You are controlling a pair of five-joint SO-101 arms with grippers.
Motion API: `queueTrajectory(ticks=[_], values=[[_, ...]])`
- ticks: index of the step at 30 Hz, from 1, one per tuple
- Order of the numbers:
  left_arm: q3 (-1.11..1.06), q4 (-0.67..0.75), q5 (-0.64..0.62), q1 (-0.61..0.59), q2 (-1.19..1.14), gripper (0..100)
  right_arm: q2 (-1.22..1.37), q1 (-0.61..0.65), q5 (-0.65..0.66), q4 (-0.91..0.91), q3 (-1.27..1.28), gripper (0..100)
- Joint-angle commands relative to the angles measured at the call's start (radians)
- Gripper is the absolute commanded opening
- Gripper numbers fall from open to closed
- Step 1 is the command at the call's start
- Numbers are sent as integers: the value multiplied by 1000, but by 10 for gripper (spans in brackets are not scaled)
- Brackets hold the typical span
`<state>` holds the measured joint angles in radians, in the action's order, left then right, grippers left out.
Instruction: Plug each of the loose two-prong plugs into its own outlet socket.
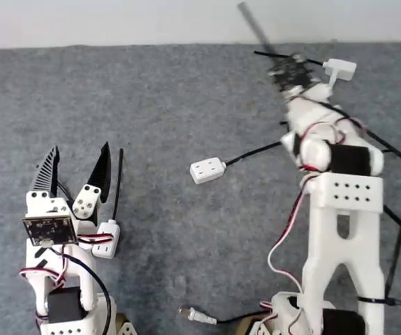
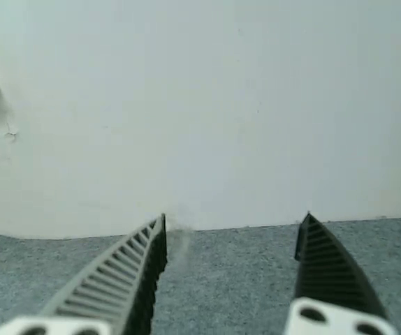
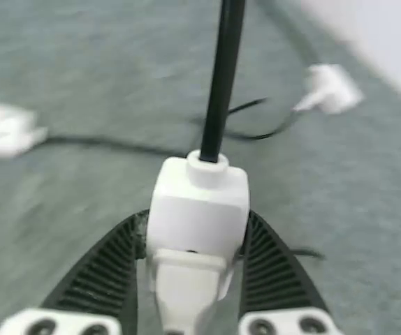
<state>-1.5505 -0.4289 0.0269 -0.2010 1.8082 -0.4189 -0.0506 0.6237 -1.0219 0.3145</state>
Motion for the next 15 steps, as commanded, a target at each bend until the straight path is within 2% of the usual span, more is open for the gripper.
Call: queueTrajectory(ticks=[1,7,11,15], values=[[7,32,9,6,9,297,51,-99,20,364,28,9],[5,32,9,6,9,297,371,-168,17,618,-149,8],[5,32,9,6,9,297,685,-200,15,608,-465,8],[5,32,9,8,9,297,1046,-222,14,521,-908,8]])
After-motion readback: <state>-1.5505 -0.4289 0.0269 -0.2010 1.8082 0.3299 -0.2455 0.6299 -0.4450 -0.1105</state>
